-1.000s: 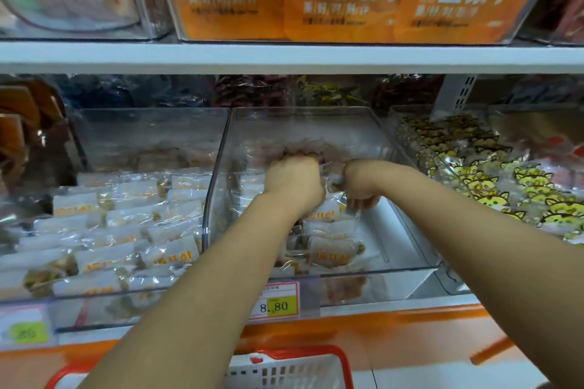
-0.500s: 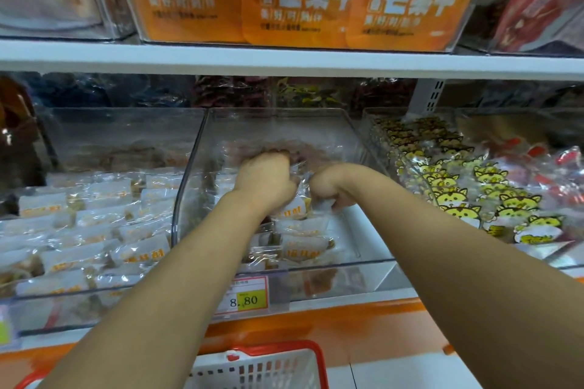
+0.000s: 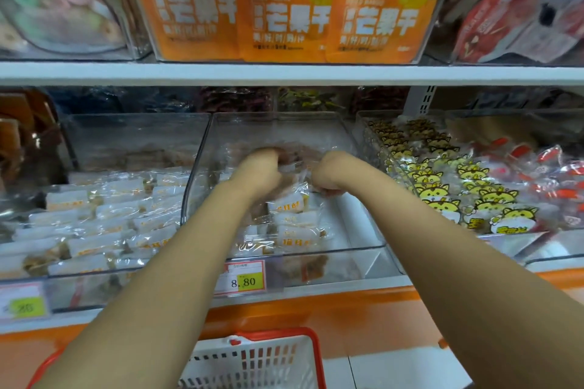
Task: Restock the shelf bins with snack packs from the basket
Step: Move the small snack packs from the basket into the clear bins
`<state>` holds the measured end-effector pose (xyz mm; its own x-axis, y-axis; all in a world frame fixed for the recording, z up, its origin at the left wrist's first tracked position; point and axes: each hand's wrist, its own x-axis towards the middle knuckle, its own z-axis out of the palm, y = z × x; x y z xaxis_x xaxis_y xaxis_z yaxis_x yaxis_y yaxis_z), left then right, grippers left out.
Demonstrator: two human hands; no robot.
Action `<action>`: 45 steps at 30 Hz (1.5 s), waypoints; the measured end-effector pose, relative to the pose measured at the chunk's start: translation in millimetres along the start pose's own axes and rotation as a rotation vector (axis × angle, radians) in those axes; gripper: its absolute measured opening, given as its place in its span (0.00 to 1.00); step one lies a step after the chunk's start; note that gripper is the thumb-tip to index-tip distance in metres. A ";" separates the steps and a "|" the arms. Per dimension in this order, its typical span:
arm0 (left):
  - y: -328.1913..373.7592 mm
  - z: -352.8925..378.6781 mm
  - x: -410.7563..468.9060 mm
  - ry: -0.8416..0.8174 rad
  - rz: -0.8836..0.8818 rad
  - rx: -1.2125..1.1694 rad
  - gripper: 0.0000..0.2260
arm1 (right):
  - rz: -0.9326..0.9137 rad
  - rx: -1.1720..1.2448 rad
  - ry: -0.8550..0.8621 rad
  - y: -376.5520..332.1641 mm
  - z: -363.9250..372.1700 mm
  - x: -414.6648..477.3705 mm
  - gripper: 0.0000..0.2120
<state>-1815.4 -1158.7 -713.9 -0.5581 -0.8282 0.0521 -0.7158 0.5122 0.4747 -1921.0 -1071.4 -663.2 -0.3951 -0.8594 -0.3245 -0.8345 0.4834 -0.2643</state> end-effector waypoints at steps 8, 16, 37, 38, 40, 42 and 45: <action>21.7 -34.4 -99.6 0.478 0.088 -0.231 0.16 | -0.318 0.834 0.420 14.2 30.2 -92.9 0.20; -30.3 30.3 -240.1 0.230 -0.072 -0.448 0.22 | -0.163 0.771 0.031 57.3 145.7 -127.3 0.20; -189.6 187.5 -323.3 -0.411 -0.616 0.309 0.22 | 0.120 0.393 -0.057 98.3 275.0 -84.4 0.15; -190.6 188.0 -322.5 -0.428 -0.630 0.330 0.19 | 0.128 0.381 -0.047 96.8 274.9 -83.2 0.16; -189.7 187.3 -320.4 -0.444 -0.660 0.344 0.15 | 0.141 0.356 -0.030 93.8 274.9 -81.7 0.16; -186.8 186.4 -318.9 -0.459 -0.671 0.364 0.12 | 0.155 0.348 -0.012 92.2 275.5 -80.4 0.15; -181.1 184.0 -317.8 -0.471 -0.662 0.388 0.13 | 0.155 0.384 -0.016 92.1 276.5 -79.5 0.13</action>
<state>-1585.7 -946.3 -978.0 -0.0343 -0.8457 -0.5326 -0.9957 0.0750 -0.0550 -1860.3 -912.6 -912.9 -0.4963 -0.7704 -0.4003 -0.5609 0.6364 -0.5295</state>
